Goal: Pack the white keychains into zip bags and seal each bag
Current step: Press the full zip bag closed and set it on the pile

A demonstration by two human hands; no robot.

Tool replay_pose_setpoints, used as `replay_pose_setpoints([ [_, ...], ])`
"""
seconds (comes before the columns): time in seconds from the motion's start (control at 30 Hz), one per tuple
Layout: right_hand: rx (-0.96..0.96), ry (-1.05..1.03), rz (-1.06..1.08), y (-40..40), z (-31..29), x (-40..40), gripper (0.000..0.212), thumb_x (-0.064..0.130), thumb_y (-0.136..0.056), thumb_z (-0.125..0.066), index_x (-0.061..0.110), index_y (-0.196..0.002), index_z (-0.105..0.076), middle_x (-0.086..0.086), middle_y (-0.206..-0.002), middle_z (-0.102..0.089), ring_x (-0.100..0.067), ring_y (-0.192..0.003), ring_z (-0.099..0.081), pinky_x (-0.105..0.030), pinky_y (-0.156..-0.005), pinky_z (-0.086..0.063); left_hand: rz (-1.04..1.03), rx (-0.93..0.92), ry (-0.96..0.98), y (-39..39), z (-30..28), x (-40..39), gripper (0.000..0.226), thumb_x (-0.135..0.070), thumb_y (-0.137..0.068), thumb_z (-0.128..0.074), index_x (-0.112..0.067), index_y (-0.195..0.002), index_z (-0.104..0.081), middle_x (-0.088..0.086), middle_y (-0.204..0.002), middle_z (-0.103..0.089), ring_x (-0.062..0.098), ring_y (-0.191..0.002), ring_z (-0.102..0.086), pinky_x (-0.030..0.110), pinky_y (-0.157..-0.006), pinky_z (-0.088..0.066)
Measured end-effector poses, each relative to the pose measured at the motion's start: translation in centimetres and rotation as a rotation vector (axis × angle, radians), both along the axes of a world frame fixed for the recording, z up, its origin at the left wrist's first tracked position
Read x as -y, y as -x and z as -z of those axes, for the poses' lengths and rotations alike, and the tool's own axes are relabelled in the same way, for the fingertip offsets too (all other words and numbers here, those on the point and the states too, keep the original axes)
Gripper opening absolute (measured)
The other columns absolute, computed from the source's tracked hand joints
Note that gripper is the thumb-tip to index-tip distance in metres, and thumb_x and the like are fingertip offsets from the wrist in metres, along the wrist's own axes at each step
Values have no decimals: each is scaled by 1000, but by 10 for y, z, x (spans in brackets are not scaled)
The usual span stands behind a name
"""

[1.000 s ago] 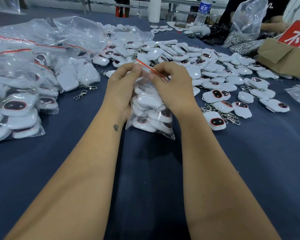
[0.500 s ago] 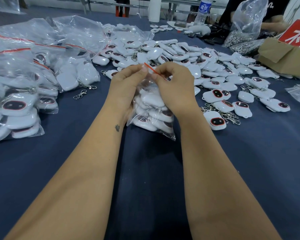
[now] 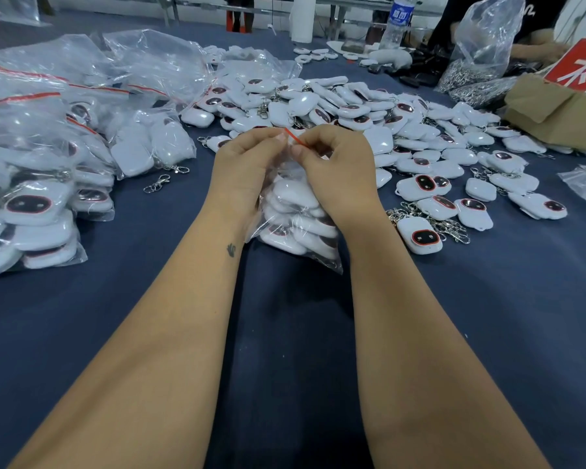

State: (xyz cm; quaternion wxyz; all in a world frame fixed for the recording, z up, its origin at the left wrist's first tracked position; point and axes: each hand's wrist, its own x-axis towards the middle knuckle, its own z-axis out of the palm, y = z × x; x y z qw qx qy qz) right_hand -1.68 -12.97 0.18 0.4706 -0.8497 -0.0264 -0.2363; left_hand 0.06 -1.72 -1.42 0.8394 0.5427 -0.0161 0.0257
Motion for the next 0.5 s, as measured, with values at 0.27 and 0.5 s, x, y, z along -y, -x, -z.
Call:
replay_pose_setpoints([
  [0.27,36,7,-9,0,0,0,11,11,-87,-66,18,-80,-69,8,-75,-65,-12,-79,-60,-37,-85,-50,42,95,-128,-1,3,-1,13,-3,-94,-61,-9,-86,-70,10,-80,-69,20,-78,-65,36,-83,-56],
  [0.5,17,28,-1,-1,1,1,9,16,-88,-65,19,-81,-70,9,-74,-65,-16,-80,-62,-39,-84,-51,17,114,-168,-3,7,-1,15,-7,-91,-67,-14,-81,-74,7,-78,-72,21,-79,-66,39,-82,-56],
])
